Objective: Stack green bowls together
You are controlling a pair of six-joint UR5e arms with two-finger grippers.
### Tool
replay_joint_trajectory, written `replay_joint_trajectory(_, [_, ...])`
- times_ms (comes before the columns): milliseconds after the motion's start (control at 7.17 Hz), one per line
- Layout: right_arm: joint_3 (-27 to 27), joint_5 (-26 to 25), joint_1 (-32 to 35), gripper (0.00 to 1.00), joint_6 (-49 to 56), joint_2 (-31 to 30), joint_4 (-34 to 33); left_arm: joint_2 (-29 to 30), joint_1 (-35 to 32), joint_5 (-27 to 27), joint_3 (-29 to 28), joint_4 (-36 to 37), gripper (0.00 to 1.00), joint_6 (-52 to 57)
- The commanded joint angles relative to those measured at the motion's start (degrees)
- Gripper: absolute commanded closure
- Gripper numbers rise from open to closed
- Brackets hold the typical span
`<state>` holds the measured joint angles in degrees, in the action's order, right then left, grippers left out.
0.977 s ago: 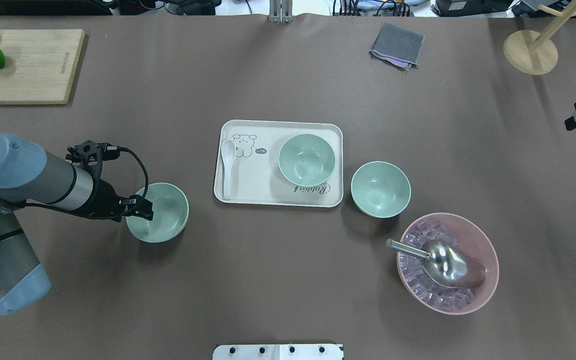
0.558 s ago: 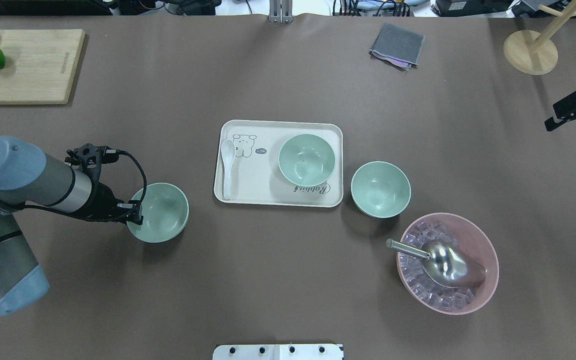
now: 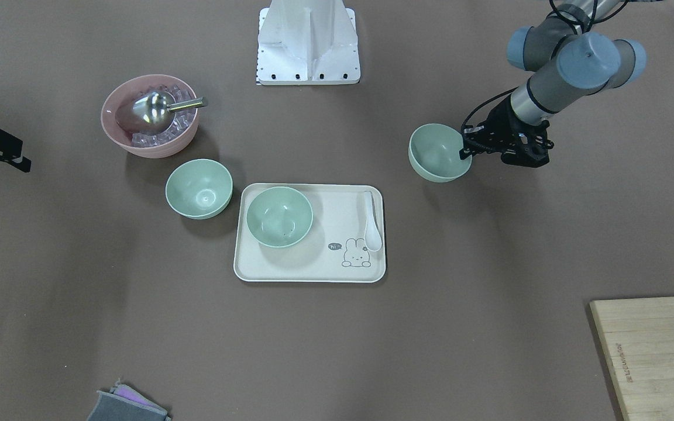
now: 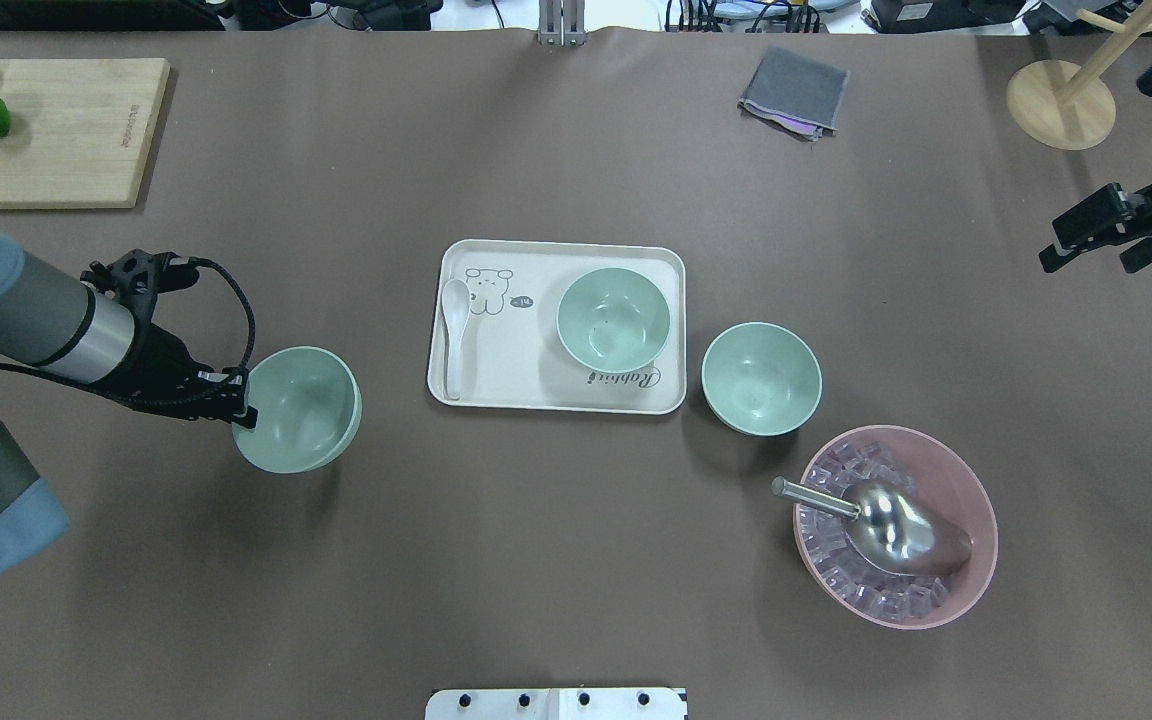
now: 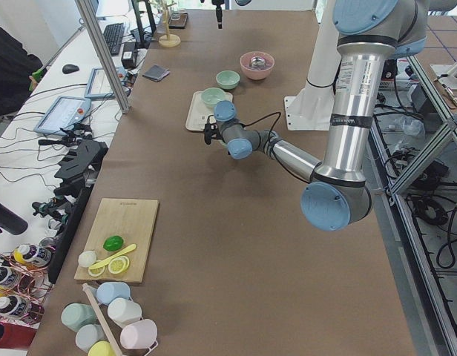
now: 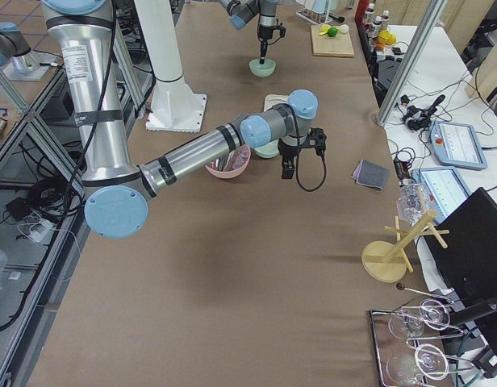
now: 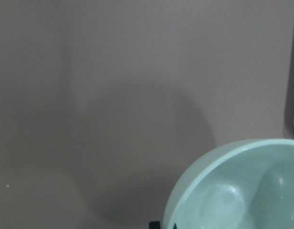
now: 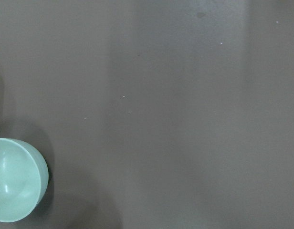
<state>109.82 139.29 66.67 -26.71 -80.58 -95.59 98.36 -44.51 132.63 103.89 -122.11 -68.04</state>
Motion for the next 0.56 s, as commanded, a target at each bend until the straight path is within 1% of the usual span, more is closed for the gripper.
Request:
replay_joint_trajectory(0, [-1.5, -0.1, -4.7, 0.0, -3.2, 5.6, 0.0, 6.1, -1.4, 1.8, -0.9, 0.6, 1.0, -5.8])
replay_joint_trajectory(140, [-3.2, -0.2, -6.7, 0.0, -4.2, 8.2, 2.4, 9.4, -1.4, 1.8, -1.6, 0.6, 1.0, -9.4])
replay_joint_trajectory(279, [-7.2, -3.1, -10.9, 0.0, -4.1, 9.1, 11.0, 12.3, -1.3, 1.6, -2.4, 0.9, 1.0, -12.4])
replay_joint_trajectory(419, [-13.2, -6.4, -14.0, 0.0, -3.7, 9.3, 23.9, 15.3, -1.2, 1.6, -3.3, 1.7, 1.0, -14.5])
